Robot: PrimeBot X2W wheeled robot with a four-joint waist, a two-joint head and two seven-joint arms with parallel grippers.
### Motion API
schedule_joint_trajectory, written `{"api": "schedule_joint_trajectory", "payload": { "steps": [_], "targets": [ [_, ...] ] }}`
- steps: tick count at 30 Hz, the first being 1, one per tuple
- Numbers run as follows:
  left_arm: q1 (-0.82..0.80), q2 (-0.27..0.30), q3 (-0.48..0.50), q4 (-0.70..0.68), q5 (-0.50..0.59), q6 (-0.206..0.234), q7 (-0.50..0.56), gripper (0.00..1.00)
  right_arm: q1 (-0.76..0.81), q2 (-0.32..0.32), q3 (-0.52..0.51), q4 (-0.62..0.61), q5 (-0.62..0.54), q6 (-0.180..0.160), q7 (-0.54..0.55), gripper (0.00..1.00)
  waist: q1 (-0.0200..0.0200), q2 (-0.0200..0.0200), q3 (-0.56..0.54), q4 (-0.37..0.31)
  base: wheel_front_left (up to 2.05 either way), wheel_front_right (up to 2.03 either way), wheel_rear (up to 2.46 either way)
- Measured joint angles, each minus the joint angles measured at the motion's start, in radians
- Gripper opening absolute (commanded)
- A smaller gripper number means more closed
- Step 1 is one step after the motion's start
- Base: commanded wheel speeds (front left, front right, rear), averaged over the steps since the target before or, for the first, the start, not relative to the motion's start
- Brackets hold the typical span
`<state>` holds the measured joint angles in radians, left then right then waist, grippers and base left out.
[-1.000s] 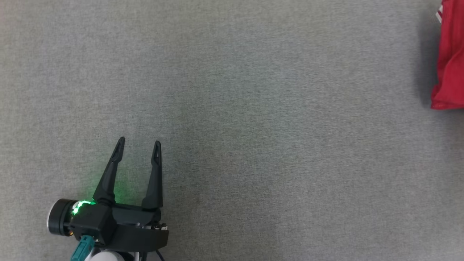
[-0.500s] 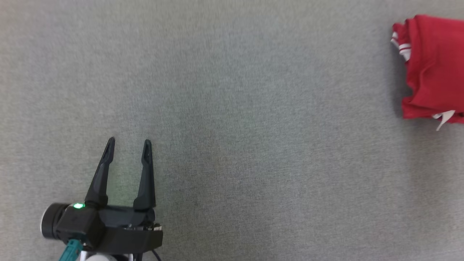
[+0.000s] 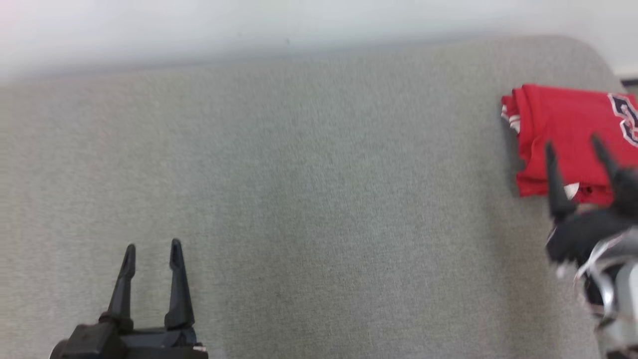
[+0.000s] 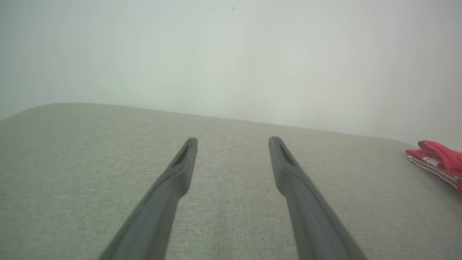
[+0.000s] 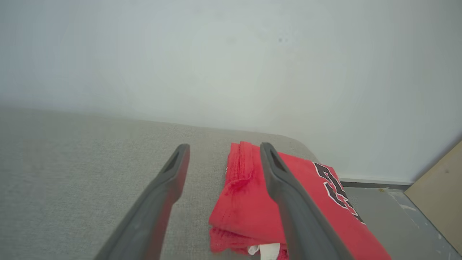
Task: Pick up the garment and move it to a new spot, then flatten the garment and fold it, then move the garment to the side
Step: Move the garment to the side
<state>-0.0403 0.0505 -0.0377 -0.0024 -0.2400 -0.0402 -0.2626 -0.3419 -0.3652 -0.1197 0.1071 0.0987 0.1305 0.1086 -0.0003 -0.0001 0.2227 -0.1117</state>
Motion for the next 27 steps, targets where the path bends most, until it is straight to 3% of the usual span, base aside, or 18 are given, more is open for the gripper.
{"api": "schedule_joint_trajectory", "payload": {
  "steps": [17,27],
  "targets": [
    [0.085,0.001,0.005,0.031,-0.017,0.033,0.0,1.0,0.323,0.228,0.043,-0.015,0.06,0.0,-0.252,1.0,0.0,0.0,-0.154,0.075,0.0,0.0,0.0],
    [0.127,0.0,0.011,0.093,-0.02,0.043,0.0,1.0,0.368,0.284,0.097,0.069,0.042,0.0,-0.318,1.0,0.0001,-0.0001,-0.217,0.108,0.0,0.0,0.0]
  ]
}}
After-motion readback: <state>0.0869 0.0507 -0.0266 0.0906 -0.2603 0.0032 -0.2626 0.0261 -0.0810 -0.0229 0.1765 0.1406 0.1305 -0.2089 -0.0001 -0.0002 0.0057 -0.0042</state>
